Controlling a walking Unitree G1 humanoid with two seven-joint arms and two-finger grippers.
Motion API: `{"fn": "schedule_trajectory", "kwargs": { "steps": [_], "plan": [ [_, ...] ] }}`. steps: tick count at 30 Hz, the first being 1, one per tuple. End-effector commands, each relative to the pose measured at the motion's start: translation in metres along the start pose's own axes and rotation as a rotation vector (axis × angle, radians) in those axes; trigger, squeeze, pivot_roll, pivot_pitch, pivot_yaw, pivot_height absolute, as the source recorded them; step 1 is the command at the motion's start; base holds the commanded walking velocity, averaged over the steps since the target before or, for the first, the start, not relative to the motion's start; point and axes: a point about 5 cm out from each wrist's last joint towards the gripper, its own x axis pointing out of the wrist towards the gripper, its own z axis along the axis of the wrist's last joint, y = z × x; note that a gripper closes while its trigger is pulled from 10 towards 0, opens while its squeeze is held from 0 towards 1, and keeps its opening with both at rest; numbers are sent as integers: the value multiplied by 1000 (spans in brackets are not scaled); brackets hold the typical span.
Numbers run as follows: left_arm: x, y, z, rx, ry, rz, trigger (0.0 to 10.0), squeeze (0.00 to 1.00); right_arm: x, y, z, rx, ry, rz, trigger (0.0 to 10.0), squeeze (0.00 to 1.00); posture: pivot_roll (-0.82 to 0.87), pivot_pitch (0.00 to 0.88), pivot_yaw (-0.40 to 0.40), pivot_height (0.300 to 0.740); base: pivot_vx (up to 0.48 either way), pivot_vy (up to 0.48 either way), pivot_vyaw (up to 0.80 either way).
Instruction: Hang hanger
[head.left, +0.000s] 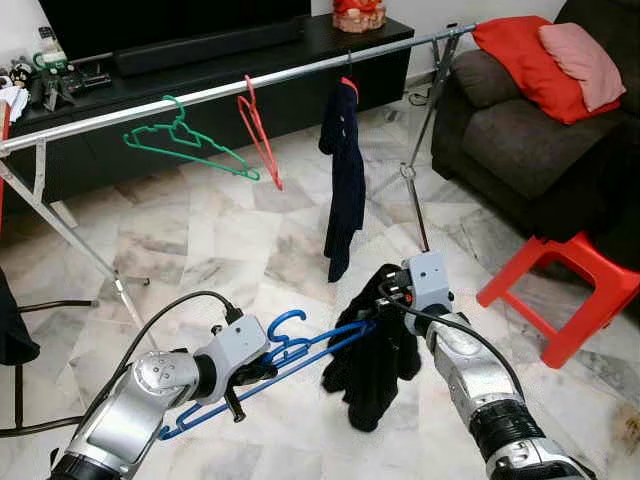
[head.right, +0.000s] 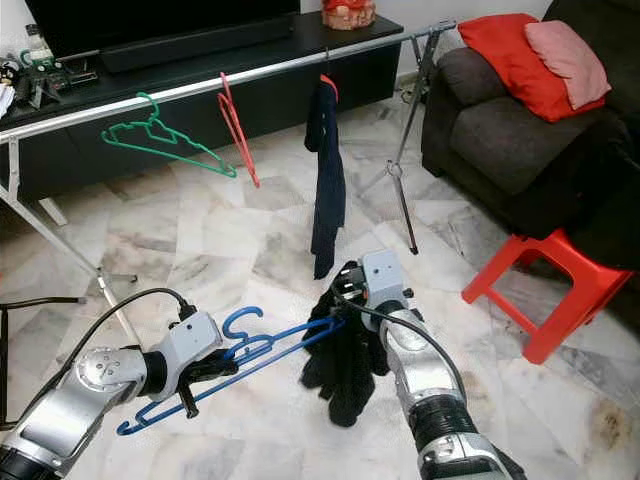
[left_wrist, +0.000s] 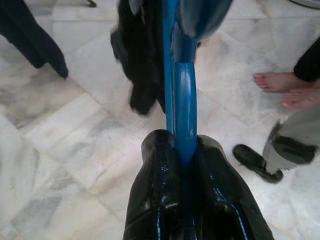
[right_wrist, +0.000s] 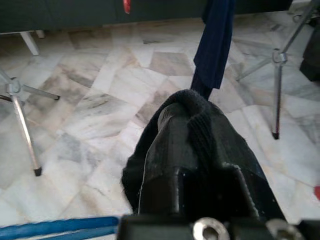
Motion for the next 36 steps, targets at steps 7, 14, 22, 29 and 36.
{"fn": "schedule_trajectory", "kwargs": {
  "steps": [7,14,22,29,36],
  "plan": [
    [-6,11,3,20,-7,66,10000,0,-2,-5,2,-9,-18,-9,10000,0,26,161,9,740,0,0,0],
    [-1,7,9,-5,-41,44,10000,0,-2,3,1,-12,-20,25,10000,0,18,150,7,740,0,0,0],
    [2,1,8,-26,-51,13,10000,0,-1,6,8,-26,-44,49,10000,0,17,143,1,740,0,0,0],
    [16,-5,13,-27,-67,18,10000,0,1,20,21,-10,-96,101,10000,0,10,149,1,740,0,0,0],
    [37,-9,29,-29,-106,99,10000,0,-1,44,34,43,-146,171,10000,0,-1,164,1,740,0,0,0]
  ]
}}
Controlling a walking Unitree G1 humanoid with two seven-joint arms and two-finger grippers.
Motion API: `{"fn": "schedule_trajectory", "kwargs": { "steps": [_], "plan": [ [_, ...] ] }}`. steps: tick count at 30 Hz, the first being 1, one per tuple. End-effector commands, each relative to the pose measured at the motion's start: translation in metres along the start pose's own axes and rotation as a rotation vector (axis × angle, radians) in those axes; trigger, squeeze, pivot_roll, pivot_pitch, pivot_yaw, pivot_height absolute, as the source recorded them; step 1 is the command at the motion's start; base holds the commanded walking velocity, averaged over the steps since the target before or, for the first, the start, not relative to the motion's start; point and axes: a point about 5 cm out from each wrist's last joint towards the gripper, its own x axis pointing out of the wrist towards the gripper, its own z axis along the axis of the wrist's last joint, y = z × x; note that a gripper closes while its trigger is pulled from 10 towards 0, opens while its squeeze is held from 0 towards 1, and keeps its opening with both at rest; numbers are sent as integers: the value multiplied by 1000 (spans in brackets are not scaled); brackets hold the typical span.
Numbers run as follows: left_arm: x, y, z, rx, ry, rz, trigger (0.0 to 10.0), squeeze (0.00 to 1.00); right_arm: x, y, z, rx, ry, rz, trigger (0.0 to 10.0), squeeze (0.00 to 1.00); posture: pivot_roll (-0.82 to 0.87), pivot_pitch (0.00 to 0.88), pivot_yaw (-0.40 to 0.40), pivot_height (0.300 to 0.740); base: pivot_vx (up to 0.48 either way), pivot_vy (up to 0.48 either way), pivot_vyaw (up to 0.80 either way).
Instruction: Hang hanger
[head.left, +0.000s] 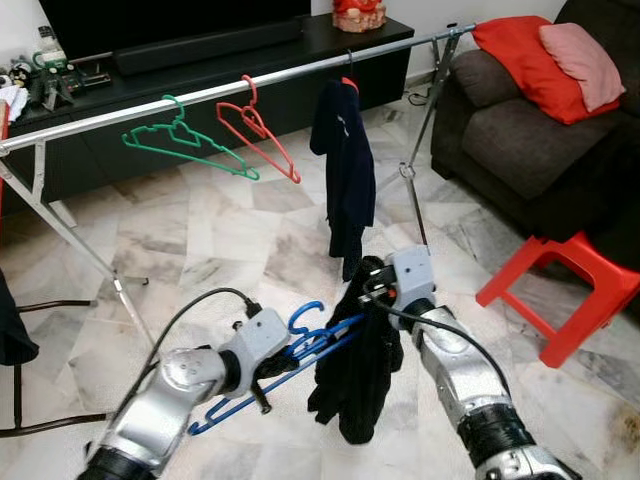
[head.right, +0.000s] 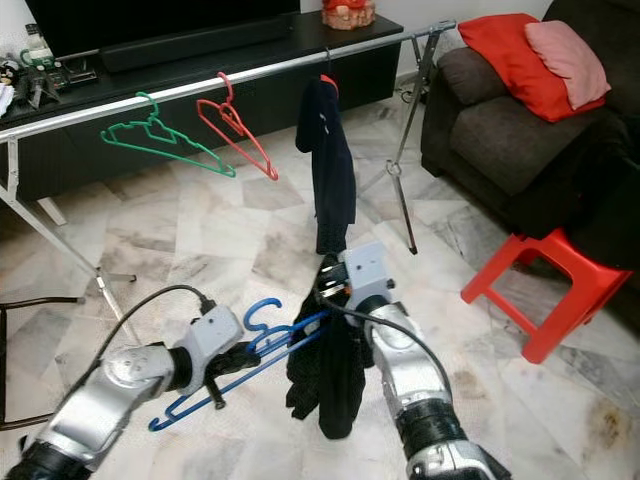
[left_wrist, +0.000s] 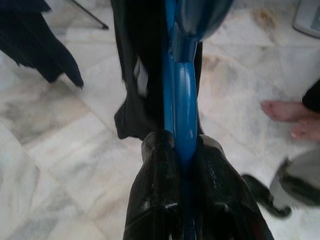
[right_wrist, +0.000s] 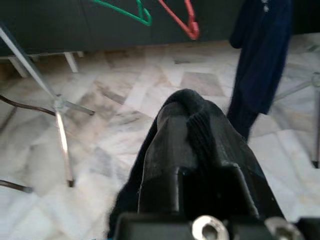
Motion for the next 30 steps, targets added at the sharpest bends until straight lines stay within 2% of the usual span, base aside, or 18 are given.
{"fn": "schedule_trajectory", "kwargs": {
  "steps": [1,6,14,18,20,21,25,26,27,28,30],
  "plan": [
    [2,1,2,10,0,16,10000,0,1,5,14,9,-55,26,10000,0,-1,164,1,740,0,0,0],
    [13,1,16,-21,-48,73,10000,0,4,23,31,29,-96,62,10000,0,-5,175,3,740,0,0,0],
    [18,0,19,-36,-63,114,10000,0,3,34,44,32,-128,103,10000,0,-4,183,3,740,0,0,0],
    [19,4,24,-72,-95,163,10000,0,1,39,46,35,-126,134,10000,0,-4,185,2,740,0,0,0],
    [18,9,30,-107,-137,204,10000,0,-2,34,47,30,-134,112,10000,0,-2,187,1,740,0,0,0],
    [17,12,34,-137,-169,220,10000,0,-7,23,47,37,-144,68,10000,0,-4,186,1,740,0,0,0],
    [16,13,34,-152,-181,222,10000,0,-11,14,47,84,-155,40,10000,0,-6,186,1,740,0,0,0],
    [15,14,35,-161,-187,227,10000,0,-14,10,47,123,-166,31,10000,0,-9,185,0,740,0,0,0],
    [15,16,36,-181,-202,240,10000,0,-20,5,47,206,-186,29,10000,0,-8,183,-1,740,0,0,0],
    [15,16,36,-181,-202,240,10000,0,-20,5,47,206,-186,29,10000,0,-8,183,-1,740,0,0,0],
    [14,18,37,-194,-216,246,10000,0,-23,3,48,266,-208,33,10000,0,-9,184,-1,740,0,0,0]
  ]
}}
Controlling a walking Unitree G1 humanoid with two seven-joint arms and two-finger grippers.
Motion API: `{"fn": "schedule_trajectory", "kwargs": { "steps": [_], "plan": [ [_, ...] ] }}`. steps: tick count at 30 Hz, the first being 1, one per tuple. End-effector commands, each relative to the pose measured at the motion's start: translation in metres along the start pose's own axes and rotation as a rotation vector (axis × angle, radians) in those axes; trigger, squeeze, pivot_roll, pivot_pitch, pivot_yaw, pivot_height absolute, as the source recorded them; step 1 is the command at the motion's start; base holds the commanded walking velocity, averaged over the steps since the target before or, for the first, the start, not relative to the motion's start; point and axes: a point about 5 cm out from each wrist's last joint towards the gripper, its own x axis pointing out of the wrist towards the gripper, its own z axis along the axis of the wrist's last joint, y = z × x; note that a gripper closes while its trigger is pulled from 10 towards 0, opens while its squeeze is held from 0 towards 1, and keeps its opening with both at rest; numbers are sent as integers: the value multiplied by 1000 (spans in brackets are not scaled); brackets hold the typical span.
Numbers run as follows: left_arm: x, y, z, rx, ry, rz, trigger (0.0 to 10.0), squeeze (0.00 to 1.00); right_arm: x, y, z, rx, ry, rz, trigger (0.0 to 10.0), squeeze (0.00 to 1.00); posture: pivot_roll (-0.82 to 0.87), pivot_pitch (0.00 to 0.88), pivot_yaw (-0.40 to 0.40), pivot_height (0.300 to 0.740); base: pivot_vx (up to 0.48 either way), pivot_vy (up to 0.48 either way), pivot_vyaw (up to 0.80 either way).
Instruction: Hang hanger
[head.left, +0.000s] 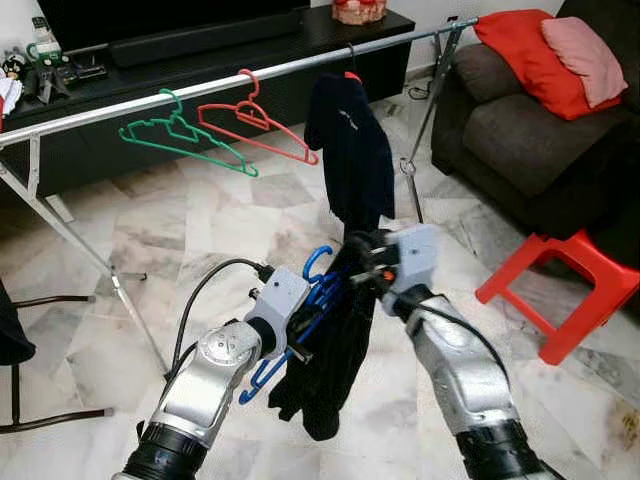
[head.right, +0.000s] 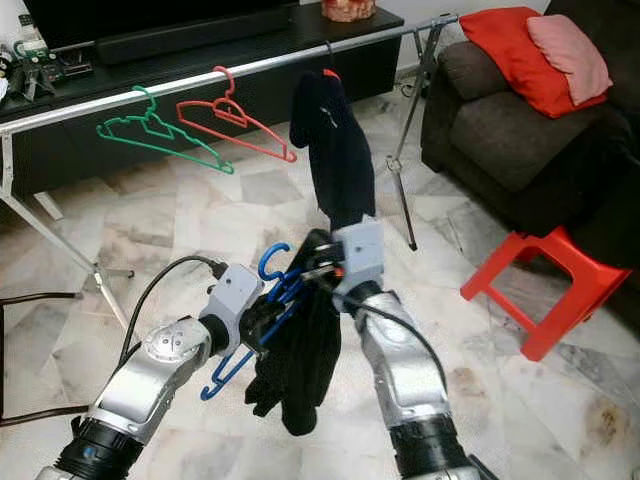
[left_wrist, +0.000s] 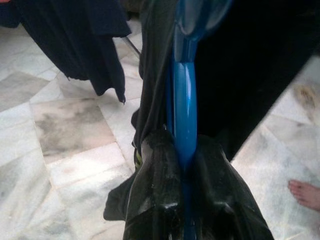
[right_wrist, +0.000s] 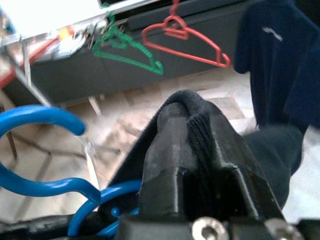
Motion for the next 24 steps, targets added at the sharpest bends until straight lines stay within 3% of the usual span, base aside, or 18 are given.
{"fn": "schedule_trajectory", "kwargs": {
  "steps": [1,5,8,14,17,22,23,24],
  "plan": [
    [-1,3,6,-16,-40,13,10000,0,-3,1,11,47,-56,18,10000,0,-9,184,-1,740,0,0,0],
    [1,4,9,-47,-62,25,10000,0,-11,5,13,237,-118,75,10000,0,-13,182,-3,740,0,0,0],
    [1,5,11,-60,-73,26,10000,0,-20,10,13,290,-136,148,10000,0,-12,182,-3,740,0,0,0],
    [0,10,15,-89,-94,46,10000,0,-38,16,1,269,-79,244,10000,0,-13,185,-5,740,0,0,0],
    [-1,12,18,-108,-112,40,10000,0,-49,11,-10,241,-17,238,10000,0,-16,189,-4,740,0,0,0],
    [-1,9,20,-118,-132,6,10000,0,-53,5,-11,234,-4,214,10000,0,-19,190,-1,740,0,0,0],
    [-1,7,23,-133,-152,-8,10000,0,-53,2,-9,233,-14,201,10000,890,-18,189,-1,740,0,0,0],
    [-1,7,23,-133,-152,-8,10000,0,-53,2,-9,233,-14,201,10000,890,-18,189,-1,740,0,0,0]
  ]
}}
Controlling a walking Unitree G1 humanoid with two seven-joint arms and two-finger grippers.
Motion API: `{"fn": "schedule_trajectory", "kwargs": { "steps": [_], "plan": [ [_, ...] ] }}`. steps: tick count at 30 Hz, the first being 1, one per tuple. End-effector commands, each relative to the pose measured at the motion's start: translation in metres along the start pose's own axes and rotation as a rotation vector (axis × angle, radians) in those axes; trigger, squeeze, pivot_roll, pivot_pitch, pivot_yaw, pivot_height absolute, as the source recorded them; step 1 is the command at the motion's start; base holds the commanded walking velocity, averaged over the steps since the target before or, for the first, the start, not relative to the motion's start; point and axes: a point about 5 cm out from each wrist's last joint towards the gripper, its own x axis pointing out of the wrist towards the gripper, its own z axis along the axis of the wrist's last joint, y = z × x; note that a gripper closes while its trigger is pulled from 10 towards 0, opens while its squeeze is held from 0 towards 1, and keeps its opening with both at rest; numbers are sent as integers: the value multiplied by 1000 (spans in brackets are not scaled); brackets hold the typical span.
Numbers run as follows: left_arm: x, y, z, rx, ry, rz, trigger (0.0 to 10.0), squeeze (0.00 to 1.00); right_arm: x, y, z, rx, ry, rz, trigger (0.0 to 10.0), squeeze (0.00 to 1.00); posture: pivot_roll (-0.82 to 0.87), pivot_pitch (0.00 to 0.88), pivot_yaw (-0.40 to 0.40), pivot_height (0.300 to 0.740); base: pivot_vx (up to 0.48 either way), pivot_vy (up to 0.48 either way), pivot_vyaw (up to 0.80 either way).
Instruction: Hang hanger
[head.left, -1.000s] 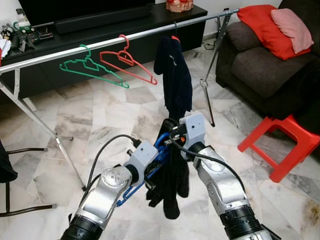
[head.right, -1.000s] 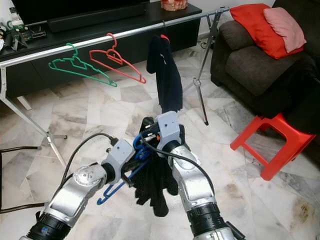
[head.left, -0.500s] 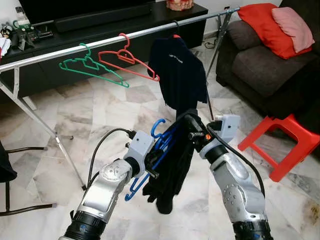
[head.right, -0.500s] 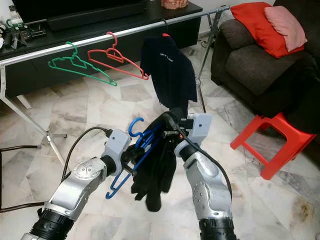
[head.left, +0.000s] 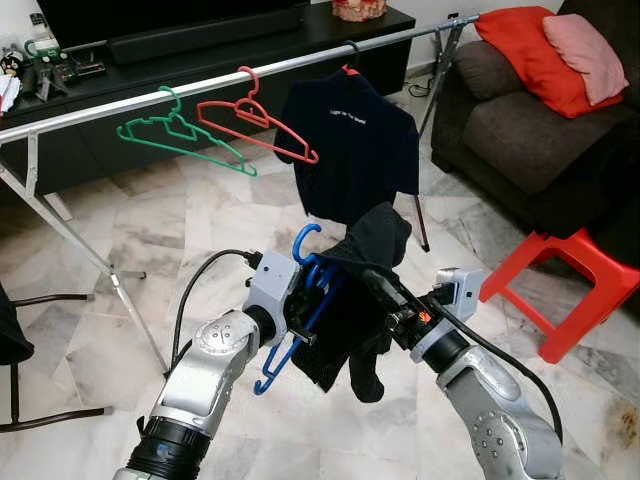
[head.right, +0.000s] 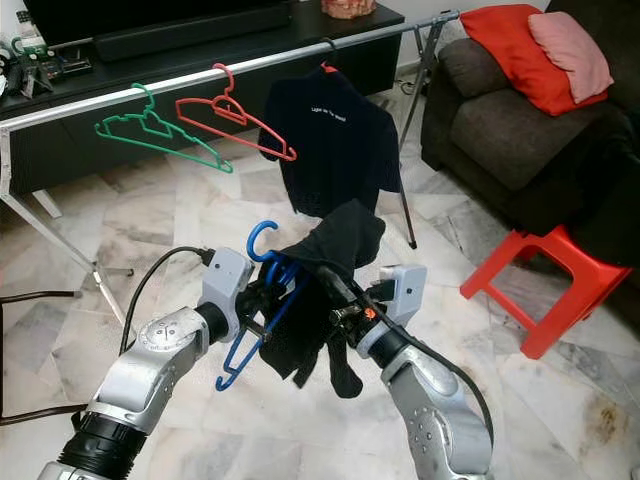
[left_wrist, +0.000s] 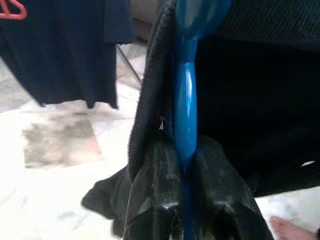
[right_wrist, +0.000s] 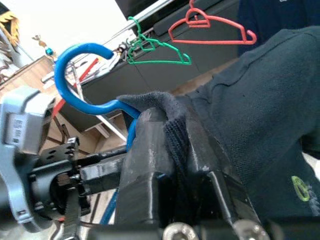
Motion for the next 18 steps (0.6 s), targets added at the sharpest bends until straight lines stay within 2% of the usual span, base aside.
{"fn": "schedule_trajectory", "kwargs": {
  "steps": [1,4,5,7,10,15,18],
  "plan": [
    [-1,-2,13,-8,-74,-23,10000,0,-3,2,5,-16,-20,7,10000,1000,-17,190,-1,740,0,0,0],
    [-1,-3,16,-16,-90,-30,10000,0,-3,2,6,-23,-21,5,10000,1000,-17,190,-1,740,0,0,0],
    [-1,-6,22,-54,-133,-56,10000,0,-4,0,7,-44,-25,-22,10000,1000,-18,194,-2,740,0,0,0],
    [-2,-8,24,-75,-145,-80,10000,0,-4,-3,11,-43,-41,-47,10000,1000,-16,192,-3,740,0,0,0],
    [-5,-10,22,-63,-133,-117,10000,0,-3,-5,19,-67,-68,-61,10000,1000,-20,195,-2,740,0,0,0],
    [-4,-7,24,-66,-152,-109,10000,0,-5,0,30,-109,-101,5,10000,1000,-24,202,-1,740,0,0,0],
    [-4,-7,23,-58,-144,-112,10000,0,-8,-3,41,-135,-128,-15,10000,1000,-27,202,-2,740,0,0,0]
  ]
}}
